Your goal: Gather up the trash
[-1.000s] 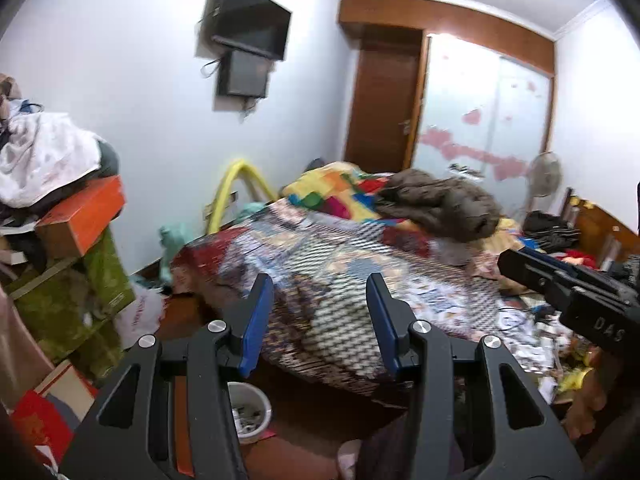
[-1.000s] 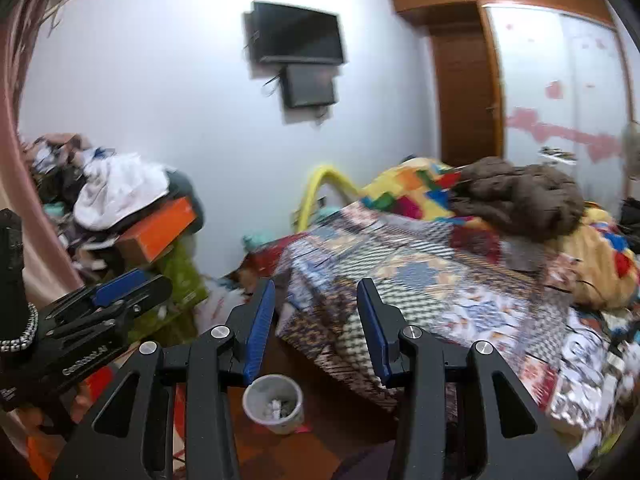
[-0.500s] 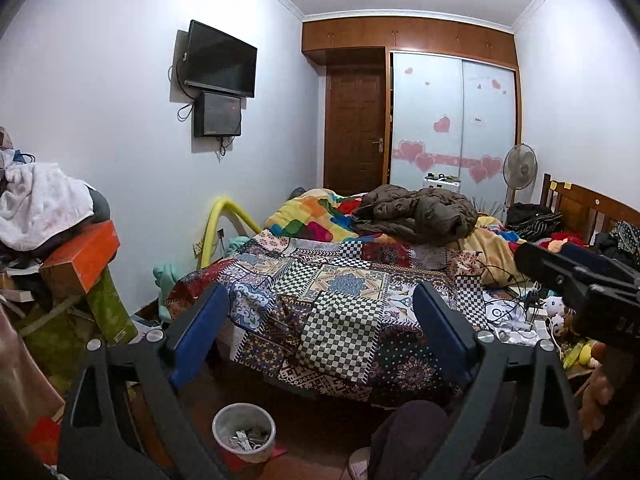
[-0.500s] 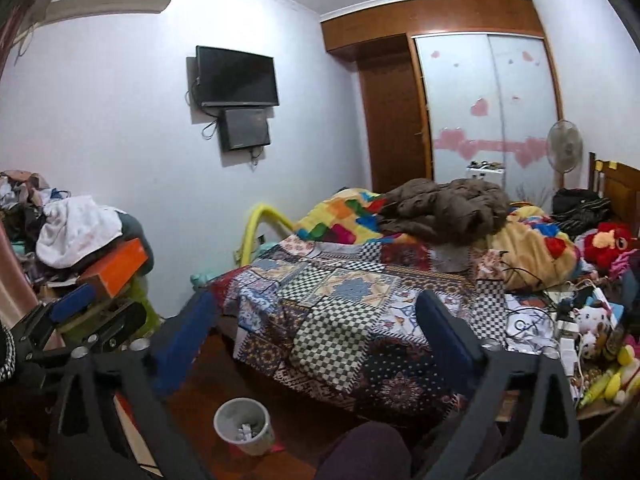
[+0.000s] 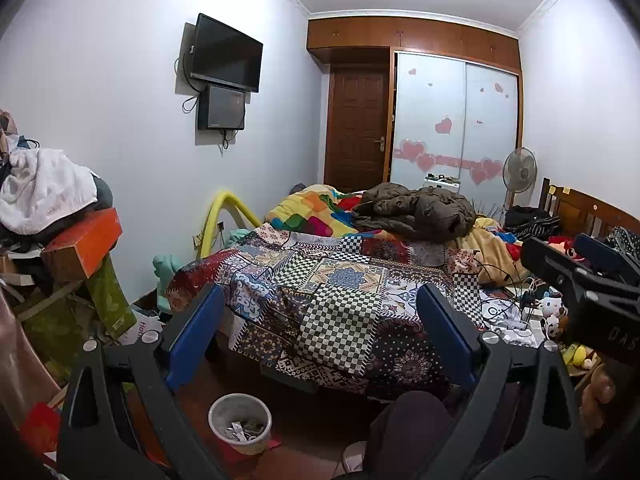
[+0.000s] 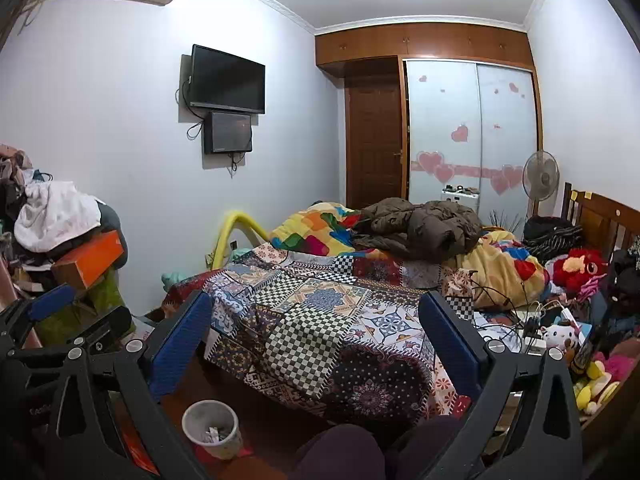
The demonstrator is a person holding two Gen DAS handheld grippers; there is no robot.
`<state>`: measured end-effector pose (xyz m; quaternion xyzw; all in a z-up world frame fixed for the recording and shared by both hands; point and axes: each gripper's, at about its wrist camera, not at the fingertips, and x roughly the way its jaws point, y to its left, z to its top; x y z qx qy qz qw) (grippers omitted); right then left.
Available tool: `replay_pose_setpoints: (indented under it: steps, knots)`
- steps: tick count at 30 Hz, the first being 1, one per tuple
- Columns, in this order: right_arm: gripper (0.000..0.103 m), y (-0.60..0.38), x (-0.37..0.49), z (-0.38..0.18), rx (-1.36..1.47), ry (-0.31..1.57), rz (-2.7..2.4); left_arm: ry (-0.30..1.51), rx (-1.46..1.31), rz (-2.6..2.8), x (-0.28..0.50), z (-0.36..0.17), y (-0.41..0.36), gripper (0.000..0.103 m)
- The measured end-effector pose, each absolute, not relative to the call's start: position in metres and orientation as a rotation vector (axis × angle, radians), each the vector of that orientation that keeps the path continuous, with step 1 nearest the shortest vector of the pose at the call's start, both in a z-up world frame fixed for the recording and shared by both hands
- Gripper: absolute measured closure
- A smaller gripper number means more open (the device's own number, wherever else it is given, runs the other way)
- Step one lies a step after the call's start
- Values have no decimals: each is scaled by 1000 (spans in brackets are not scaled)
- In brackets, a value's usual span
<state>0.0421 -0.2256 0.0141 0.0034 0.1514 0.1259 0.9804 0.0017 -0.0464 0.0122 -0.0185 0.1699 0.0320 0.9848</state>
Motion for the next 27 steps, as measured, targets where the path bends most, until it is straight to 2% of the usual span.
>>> replay_pose_setpoints:
  steps: [27]
  knots:
    - [0,-222,39,10,17,346,272,355,-40,56,1,6,-45,6]
